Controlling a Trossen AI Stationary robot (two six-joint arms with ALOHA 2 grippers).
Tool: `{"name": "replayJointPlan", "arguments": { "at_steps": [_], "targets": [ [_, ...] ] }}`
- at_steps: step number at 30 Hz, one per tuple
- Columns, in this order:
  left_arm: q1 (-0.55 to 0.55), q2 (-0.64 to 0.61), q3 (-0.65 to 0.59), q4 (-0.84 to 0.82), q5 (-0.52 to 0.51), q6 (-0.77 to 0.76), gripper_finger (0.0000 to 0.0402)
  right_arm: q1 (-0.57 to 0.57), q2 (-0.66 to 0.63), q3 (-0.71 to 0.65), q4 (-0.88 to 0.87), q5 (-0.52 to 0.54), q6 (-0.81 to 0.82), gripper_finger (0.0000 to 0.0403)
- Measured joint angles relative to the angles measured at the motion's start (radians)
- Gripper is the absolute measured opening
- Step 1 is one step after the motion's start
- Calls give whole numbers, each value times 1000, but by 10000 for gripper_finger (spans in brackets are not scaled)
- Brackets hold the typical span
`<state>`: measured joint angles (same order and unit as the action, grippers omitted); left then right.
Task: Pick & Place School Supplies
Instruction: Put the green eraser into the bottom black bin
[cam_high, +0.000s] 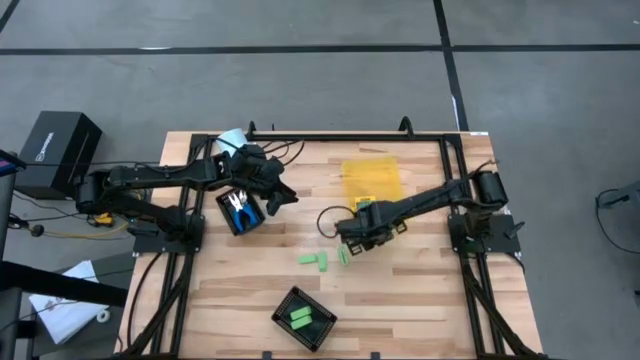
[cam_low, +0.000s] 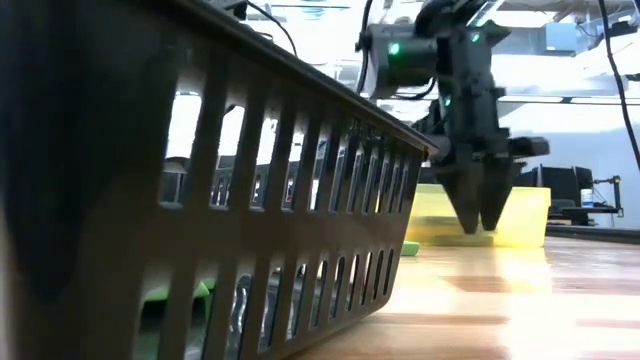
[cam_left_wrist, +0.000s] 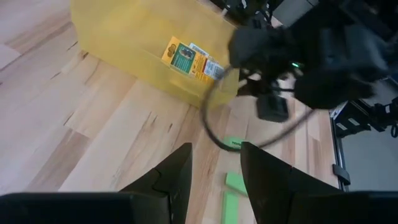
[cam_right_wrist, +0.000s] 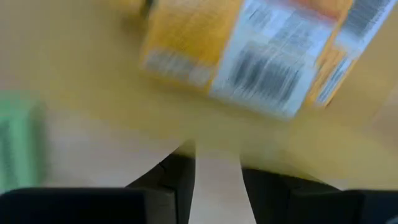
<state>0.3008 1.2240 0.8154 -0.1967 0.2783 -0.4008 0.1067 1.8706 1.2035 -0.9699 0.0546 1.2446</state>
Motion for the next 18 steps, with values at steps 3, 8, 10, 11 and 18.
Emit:
{"name": "replayJointPlan", "arguments": {
  "at_steps": [3,8,10,11,18],
  "targets": [
    [0,0,0,1,0,0,131,-55,-1,-10,8,24,-48,117],
    [0,0,0,1,0,0,131,-139,-1,-11,38,33,-140,117],
    [0,0,0,1,1,0,131,-167,-1,-11,61,33,-169,117],
    [0,0,0,1,1,0,131,-178,-1,-11,74,33,-180,117],
    [0,0,0,3,1,0,131,-204,-24,-12,101,-10,-208,117]
  ]
}}
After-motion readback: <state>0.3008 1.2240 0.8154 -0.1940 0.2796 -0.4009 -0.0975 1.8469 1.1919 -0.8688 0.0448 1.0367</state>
